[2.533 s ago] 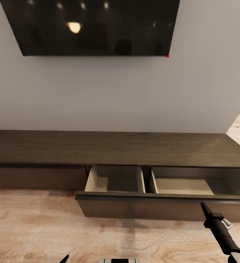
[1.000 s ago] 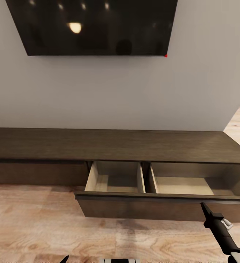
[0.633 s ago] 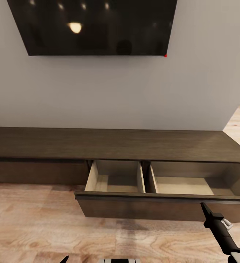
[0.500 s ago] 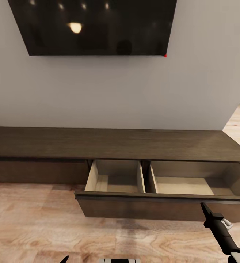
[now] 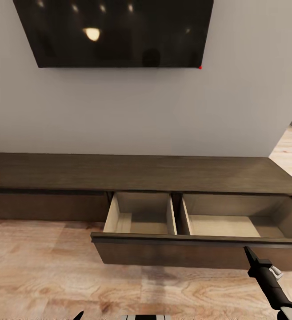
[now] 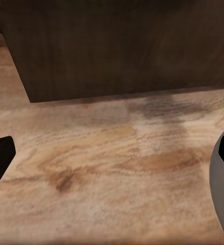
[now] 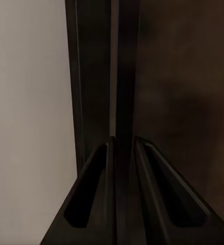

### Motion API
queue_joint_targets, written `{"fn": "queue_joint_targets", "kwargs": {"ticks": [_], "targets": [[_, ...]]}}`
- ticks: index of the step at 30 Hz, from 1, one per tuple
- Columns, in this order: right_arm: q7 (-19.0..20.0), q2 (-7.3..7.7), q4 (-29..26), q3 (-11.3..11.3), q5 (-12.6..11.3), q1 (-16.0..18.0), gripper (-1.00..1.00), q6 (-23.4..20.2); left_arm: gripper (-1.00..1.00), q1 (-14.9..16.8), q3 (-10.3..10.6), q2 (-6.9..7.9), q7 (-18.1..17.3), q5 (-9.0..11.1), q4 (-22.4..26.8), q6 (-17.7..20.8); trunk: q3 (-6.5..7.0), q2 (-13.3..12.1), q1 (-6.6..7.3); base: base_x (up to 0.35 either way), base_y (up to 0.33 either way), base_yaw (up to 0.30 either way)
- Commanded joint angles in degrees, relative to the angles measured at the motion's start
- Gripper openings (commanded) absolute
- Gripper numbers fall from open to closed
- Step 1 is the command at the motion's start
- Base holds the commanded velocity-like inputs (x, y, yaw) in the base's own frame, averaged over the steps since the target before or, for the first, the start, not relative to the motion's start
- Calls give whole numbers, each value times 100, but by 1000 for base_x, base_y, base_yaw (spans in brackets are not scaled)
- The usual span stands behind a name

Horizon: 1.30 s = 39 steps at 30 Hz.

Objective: Place each of the two pumpkins and all three candles from the living room inside a cabinet in the living room (use any cabinet), then make sure every cabinet is closed, and position the cauldron so it is next to a table in the living room.

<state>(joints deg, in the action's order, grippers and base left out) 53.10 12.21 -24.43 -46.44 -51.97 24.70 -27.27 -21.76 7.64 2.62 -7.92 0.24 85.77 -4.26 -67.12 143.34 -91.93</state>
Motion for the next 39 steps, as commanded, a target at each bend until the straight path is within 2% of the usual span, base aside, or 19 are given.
{"fn": "queue_joint_targets", "kwargs": {"ticks": [1, 39], "targets": [[219, 1, -9, -49, -136, 8, -100, -113, 100, 0, 1, 2, -9, 2, 1, -14, -3, 2, 3, -54, 0, 0], [210, 1, -9, -49, -129, 8, -100, -121, 100, -3, 1, 2, -4, 2, 1, -14, -3, 2, 3, -42, 0, 0]]}}
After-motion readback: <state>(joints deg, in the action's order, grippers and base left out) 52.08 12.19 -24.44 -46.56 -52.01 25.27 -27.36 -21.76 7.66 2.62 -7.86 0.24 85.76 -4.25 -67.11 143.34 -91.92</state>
